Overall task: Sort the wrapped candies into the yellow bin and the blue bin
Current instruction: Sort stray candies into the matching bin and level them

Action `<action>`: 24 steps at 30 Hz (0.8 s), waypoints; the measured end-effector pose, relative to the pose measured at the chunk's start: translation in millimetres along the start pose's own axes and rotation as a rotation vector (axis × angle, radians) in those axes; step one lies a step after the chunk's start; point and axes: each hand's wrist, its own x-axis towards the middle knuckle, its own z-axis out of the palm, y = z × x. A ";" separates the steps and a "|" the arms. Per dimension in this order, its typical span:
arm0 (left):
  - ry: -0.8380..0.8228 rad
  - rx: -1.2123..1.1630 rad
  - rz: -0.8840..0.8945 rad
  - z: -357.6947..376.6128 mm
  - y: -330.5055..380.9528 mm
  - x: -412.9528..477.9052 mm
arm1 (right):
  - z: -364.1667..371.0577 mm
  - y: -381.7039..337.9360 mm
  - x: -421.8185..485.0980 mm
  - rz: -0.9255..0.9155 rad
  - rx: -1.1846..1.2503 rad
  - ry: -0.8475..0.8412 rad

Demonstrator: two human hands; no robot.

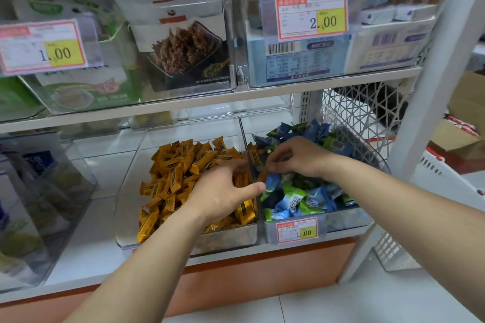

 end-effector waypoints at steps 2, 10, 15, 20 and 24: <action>0.034 0.017 0.022 1.2 4.1 -0.3 | -7.3 0.6 -4.6 0.023 0.045 0.114; 0.323 0.045 0.219 9.5 40.0 -0.1 | -7.2 -17.0 -40.0 -0.026 0.471 0.320; 0.422 -0.161 0.295 11.4 50.9 -1.1 | 9.0 -35.3 -47.2 -0.057 0.801 0.237; 0.431 -0.174 0.099 -13.6 28.5 2.8 | 7.2 -32.1 -42.4 0.043 0.607 0.312; 0.436 0.202 -0.063 -37.5 -5.4 -0.9 | -4.6 -13.1 -33.3 0.104 0.453 0.373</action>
